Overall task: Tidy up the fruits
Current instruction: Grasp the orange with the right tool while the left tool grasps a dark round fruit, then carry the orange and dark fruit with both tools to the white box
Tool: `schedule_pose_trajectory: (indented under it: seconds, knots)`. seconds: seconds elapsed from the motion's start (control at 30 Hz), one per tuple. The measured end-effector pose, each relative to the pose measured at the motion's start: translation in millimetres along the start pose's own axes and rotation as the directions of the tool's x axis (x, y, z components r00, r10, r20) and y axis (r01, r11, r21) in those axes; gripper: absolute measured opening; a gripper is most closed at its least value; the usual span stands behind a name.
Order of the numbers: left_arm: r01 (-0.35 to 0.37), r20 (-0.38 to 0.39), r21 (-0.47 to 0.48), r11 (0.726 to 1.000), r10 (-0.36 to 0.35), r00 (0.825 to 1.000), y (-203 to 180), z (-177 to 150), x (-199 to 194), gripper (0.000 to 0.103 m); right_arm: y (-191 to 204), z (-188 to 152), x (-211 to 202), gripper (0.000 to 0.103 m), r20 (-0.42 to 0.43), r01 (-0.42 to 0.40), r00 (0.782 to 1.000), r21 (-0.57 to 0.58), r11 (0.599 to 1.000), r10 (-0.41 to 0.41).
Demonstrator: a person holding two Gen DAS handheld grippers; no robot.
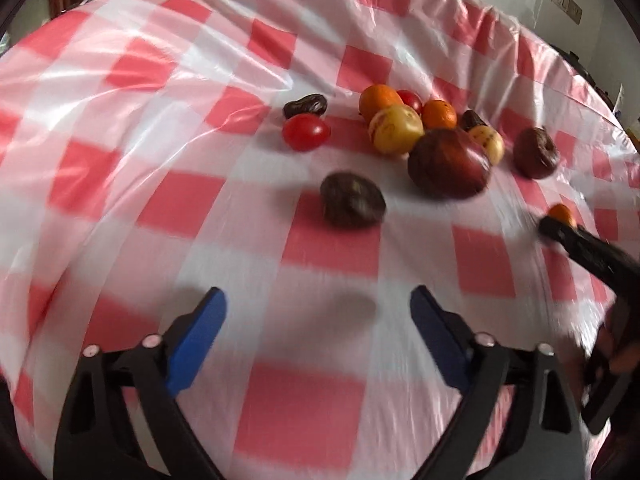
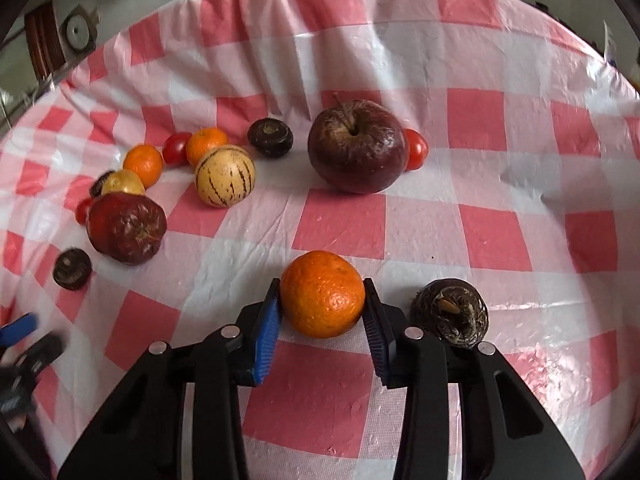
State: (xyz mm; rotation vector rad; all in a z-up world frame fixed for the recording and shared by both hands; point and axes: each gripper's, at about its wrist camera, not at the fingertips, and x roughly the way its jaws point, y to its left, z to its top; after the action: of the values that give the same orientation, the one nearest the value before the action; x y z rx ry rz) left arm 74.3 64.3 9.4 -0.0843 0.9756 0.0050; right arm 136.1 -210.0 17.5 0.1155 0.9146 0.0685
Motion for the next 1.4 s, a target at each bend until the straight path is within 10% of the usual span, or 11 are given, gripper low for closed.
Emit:
schedule_pose_trajectory:
  seconds: [0.17,0.3,0.53,0.93,1.4]
  knots:
    - [-0.063,0.017,0.069,0.996,0.062,0.998,-21,32,27,0.077,-17,-5,-11,0.039,0.048,-0.096,0.995,0.077,0.992,0.092]
    - [-0.054,0.054,0.108,0.993,0.049,0.997,-32,40,32,0.042,-31,-11,-20,0.039,0.094,-0.172,0.983,0.14,0.975,0.16]
    - [-0.13,0.152,0.135,0.982,0.11,0.982,-42,24,7,0.042,-48,-24,-33,0.039,0.151,-0.251,0.963,0.206,0.946,0.223]
    - [0.009,0.135,-0.081,0.997,0.002,0.991,0,-33,-46,0.042,-14,-52,-49,0.039,0.101,-0.249,0.966,0.105,0.963,0.239]
    - [-0.081,0.202,-0.174,0.981,0.116,0.973,75,-131,-119,0.042,95,-126,-103,0.039,-0.012,-0.454,0.891,-0.036,0.89,0.454]
